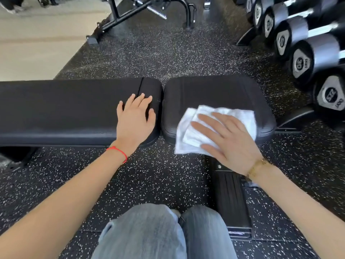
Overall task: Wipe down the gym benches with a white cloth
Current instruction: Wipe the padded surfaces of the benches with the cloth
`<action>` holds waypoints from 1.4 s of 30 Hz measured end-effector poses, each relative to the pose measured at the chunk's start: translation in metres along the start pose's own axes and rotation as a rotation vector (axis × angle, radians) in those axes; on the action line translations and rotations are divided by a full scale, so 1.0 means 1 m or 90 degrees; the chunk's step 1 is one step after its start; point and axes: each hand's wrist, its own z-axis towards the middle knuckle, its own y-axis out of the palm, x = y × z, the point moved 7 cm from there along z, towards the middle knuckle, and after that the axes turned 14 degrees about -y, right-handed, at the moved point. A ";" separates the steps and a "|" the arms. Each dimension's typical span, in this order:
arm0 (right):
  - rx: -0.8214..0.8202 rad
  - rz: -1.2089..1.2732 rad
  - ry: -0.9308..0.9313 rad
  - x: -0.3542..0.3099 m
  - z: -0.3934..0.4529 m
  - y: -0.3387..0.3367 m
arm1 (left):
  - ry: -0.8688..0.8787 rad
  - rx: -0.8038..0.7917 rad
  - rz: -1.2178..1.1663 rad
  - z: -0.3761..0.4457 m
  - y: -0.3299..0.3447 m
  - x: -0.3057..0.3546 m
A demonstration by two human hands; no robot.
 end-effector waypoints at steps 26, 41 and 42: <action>0.128 -0.256 -0.038 -0.034 0.010 0.025 | 0.011 0.002 -0.005 0.001 0.000 -0.001; 0.148 -0.257 -0.049 -0.012 -0.002 0.011 | 0.009 -0.008 0.002 -0.001 -0.002 -0.001; 0.151 -0.258 -0.030 -0.007 -0.007 0.010 | 0.005 -0.008 0.007 -0.002 -0.002 0.000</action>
